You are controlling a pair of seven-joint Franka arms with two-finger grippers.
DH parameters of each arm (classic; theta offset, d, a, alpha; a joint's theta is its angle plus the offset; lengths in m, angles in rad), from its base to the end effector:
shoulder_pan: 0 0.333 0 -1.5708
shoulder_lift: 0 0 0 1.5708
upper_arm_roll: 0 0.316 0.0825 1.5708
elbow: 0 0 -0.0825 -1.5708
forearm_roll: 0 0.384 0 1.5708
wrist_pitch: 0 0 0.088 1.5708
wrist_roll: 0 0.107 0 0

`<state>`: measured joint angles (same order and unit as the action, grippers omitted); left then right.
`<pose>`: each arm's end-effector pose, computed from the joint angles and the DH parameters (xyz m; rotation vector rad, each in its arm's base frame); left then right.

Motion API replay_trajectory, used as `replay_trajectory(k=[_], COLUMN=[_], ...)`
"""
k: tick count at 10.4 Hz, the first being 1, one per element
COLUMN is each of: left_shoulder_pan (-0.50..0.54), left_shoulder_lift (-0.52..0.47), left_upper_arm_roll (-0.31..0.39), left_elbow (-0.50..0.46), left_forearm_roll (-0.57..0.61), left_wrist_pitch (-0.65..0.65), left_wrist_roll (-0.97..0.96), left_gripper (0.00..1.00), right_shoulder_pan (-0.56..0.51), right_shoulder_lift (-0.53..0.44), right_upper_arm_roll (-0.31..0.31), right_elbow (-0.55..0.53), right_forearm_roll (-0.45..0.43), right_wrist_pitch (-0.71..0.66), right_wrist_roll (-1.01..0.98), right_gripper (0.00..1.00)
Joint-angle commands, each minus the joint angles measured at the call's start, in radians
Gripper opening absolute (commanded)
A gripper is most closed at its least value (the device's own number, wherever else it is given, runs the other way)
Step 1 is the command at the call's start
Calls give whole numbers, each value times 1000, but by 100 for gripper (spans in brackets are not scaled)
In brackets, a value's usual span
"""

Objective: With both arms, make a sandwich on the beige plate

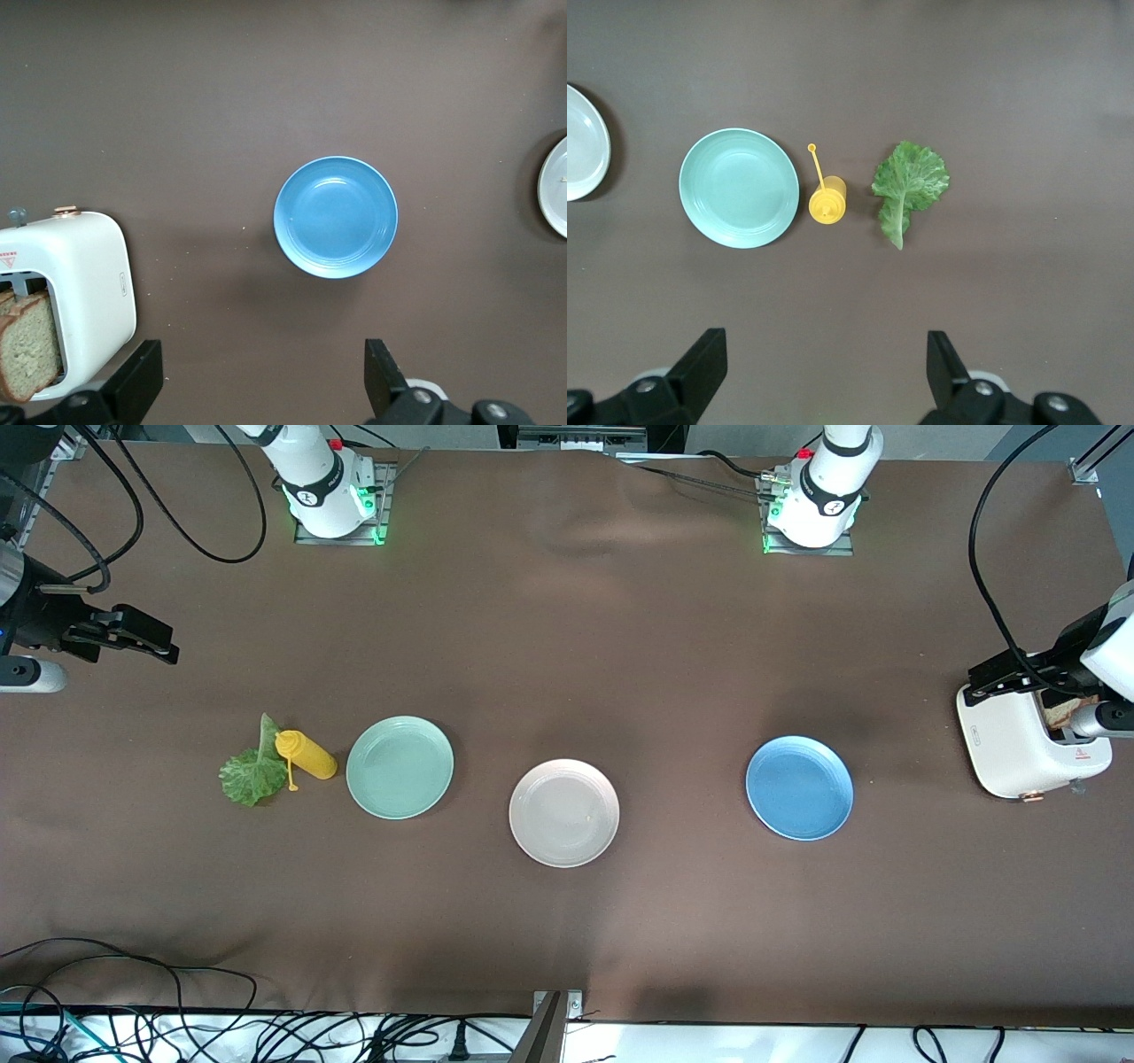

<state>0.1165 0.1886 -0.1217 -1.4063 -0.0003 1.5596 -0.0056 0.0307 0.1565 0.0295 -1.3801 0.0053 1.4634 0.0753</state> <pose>0.6100 0.0040 0.5919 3.1182 0.0034 -0.0531 0.5906 0.0347 0.6148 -3.1345 0.0234 0.1155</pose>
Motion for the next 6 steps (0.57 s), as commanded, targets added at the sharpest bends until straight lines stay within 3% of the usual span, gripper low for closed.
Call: replay_trajectory(k=[1,6], left_shoulder_pan=[-1,-1], left_shoulder_lift=[-20,-20], left_upper_arm_roll=[-6,-19], left_elbow=[-10,-10], left_forearm_roll=[16,23], left_wrist_pitch=[-6,-6], left_wrist_roll=[21,19], left_gripper=[100,100], right_shoulder_pan=[0,1], right_shoulder_lift=[6,9], right_upper_arm_roll=[-3,0], right_elbow=[19,16], right_forearm_roll=[1,1], right_wrist_pitch=[-23,-31], right_wrist_roll=[-5,9], right_gripper=[100,100])
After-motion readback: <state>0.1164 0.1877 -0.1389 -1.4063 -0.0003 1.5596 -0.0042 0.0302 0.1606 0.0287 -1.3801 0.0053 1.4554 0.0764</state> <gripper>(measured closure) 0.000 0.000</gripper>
